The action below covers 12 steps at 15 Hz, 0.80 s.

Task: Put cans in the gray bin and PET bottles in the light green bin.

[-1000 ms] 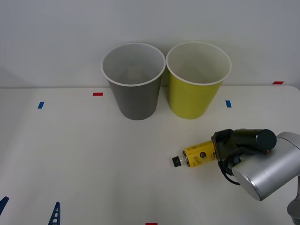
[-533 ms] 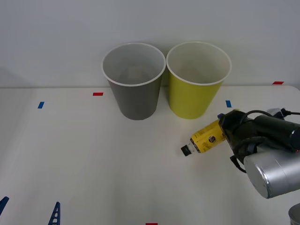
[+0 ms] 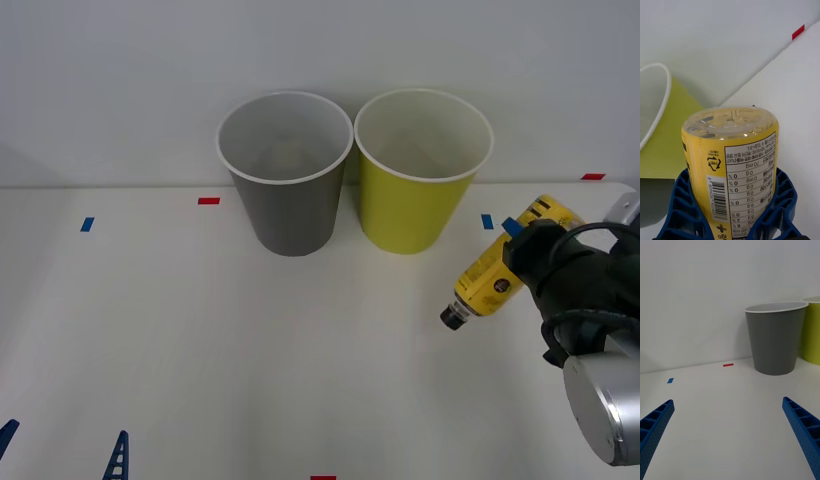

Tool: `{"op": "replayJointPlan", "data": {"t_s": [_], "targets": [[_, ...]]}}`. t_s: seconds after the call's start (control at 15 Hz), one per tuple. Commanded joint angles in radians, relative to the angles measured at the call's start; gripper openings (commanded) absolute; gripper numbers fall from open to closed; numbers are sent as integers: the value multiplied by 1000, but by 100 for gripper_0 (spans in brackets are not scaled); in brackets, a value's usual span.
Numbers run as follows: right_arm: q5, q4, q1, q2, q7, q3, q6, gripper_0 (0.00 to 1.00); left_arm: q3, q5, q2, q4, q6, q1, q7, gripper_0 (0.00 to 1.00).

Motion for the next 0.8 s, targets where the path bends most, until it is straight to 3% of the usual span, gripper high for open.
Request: {"op": "replayJointPlan", "data": {"t_s": [0.07, 0.53, 0.8], "targets": [[13, -45, -29, 47, 179, -37, -40, 0, 0, 0, 0, 0, 0, 0, 0, 100], [26, -74, -93, 84, 517, -43, -43, 0, 0, 0, 0, 0, 0, 0, 0, 100], [-38, -74, -193, 105, 632, -71, -43, 0, 0, 0, 0, 0, 0, 0, 0, 100]]}}
